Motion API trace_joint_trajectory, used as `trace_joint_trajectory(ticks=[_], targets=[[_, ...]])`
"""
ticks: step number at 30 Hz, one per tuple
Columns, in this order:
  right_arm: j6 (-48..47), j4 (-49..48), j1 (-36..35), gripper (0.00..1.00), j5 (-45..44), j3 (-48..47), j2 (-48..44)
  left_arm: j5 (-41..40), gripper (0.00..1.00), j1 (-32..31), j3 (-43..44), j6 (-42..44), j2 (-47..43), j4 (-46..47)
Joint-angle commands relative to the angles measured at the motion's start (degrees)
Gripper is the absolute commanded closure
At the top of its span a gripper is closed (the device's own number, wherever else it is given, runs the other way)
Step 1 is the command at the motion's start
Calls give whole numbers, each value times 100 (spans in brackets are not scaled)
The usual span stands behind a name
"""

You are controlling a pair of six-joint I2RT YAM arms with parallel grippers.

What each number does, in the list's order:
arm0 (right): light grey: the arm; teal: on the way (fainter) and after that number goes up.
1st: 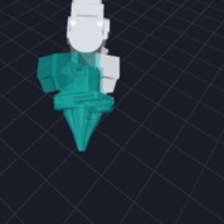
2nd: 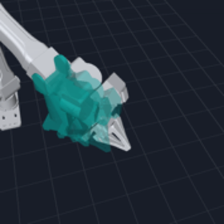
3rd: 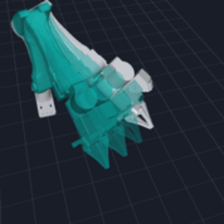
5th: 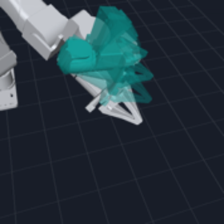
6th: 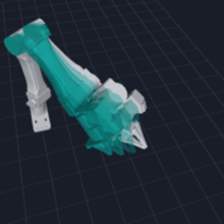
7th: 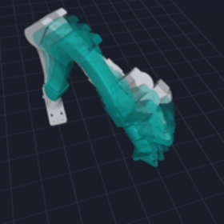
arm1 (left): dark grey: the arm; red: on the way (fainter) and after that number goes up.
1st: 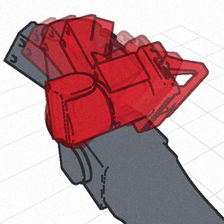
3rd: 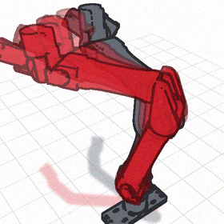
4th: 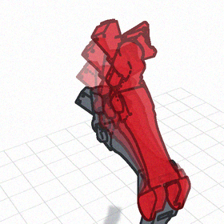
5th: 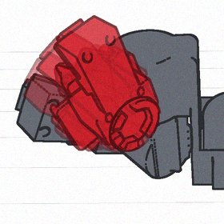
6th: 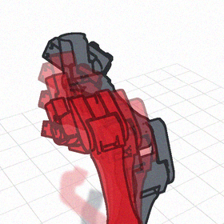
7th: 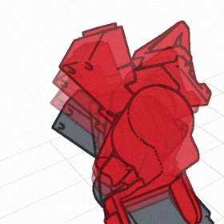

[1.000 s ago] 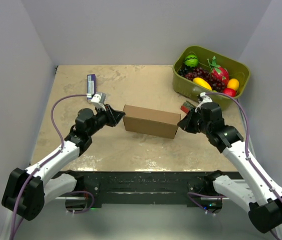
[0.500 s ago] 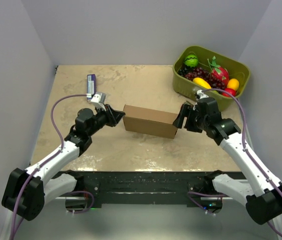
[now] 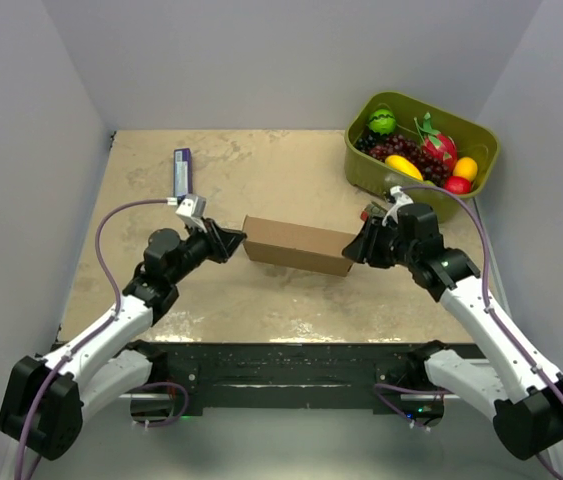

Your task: Fold the paper box

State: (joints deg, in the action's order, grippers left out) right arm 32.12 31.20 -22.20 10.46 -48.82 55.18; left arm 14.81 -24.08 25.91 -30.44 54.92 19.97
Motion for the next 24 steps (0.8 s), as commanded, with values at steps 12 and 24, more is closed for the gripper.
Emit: trace_joint_trajectory(ticks=[12,24], targets=[[-249,430,-22,31,563,286,-227,181,46,-1,-570,29,-631,-1810],[-952,-456,136,1,-96,-417,370,-58,11,1017,792,732,-175,-2260]])
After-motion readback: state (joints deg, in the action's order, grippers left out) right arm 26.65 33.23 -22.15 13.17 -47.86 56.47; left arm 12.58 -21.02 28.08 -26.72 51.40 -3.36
